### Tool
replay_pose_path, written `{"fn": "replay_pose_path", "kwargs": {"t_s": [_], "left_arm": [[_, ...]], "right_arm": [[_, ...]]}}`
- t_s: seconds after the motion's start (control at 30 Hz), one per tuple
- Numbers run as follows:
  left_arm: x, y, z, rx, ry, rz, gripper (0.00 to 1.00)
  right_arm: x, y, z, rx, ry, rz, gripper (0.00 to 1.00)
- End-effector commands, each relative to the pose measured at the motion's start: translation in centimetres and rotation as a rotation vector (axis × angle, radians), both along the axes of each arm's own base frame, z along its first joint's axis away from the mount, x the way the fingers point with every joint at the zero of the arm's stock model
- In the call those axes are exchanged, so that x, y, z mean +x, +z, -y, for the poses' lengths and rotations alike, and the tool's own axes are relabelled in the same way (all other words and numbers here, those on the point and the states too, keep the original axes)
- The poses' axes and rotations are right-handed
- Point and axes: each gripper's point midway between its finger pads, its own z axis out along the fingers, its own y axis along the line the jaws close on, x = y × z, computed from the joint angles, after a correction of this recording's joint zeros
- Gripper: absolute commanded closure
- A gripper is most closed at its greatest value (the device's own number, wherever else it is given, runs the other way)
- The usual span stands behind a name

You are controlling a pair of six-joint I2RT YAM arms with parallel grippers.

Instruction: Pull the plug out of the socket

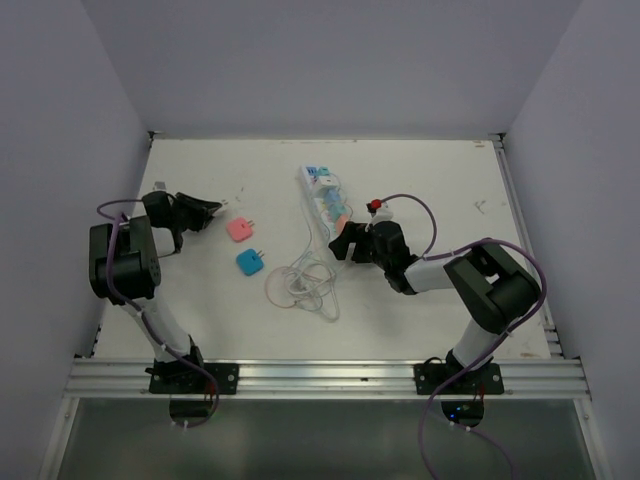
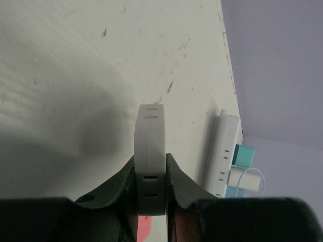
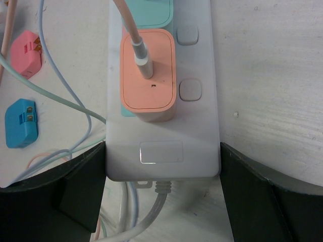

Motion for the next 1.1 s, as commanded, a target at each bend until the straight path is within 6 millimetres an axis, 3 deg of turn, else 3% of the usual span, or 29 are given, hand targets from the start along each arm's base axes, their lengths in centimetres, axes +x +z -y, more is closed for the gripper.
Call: {"fn": "replay_pose_path", "kwargs": {"t_s": [0.0, 0.13, 0.23, 0.33, 0.37, 0.57, 0.8, 0.87, 0.97, 1.0, 1.07], "left_arm": [[1.6, -0.3, -0.2, 0.033, -0.075, 0.015, 0.77], [2.2, -2.1, -0.5, 0.049, -0.088, -0.033, 0.71], [2.4, -2.6, -1.0, 0.076, -0.090, -0.061, 0.58], [1.9, -2.8, -1.4, 0.096, -0.076, -0.079, 0.39], [1.6, -3.0, -1.6, 0.104, -0.067, -0.092, 0.27], [0.2, -2.4, -2.3, 0.153, -0.043, -0.146, 0.00], [-2.1, -0.1, -3.2, 0.221, 0.002, -0.213, 0.00], [-3.6, 0.3, -3.5, 0.246, 0.021, -0.262, 0.00], [-5.2, 1.7, -3.3, 0.269, 0.022, -0.260, 0.01], [-5.4, 3.2, -3.2, 0.282, 0.025, -0.220, 0.00], [-6.6, 3.6, -2.7, 0.284, 0.016, -0.203, 0.01]], "right_arm": [[-3.6, -6.8, 4.3, -0.183, -0.059, -0.223, 1.00], [-3.7, -6.8, 4.3, -0.184, -0.055, -0.224, 1.00], [-3.7, -6.8, 4.3, -0.183, -0.054, -0.225, 1.00], [-3.7, -6.8, 4.2, -0.183, -0.052, -0.223, 1.00], [-3.6, -6.8, 4.3, -0.184, -0.053, -0.223, 1.00], [-3.9, -6.6, 4.3, -0.175, -0.048, -0.222, 1.00], [-4.2, -6.5, 4.3, -0.163, -0.050, -0.228, 1.00], [-4.3, -6.5, 4.3, -0.160, -0.051, -0.230, 1.00], [-4.4, -6.3, 4.3, -0.155, -0.048, -0.230, 1.00], [-4.5, -6.3, 4.2, -0.152, -0.046, -0.231, 1.00], [-4.6, -6.2, 4.1, -0.146, -0.047, -0.237, 1.00]]}}
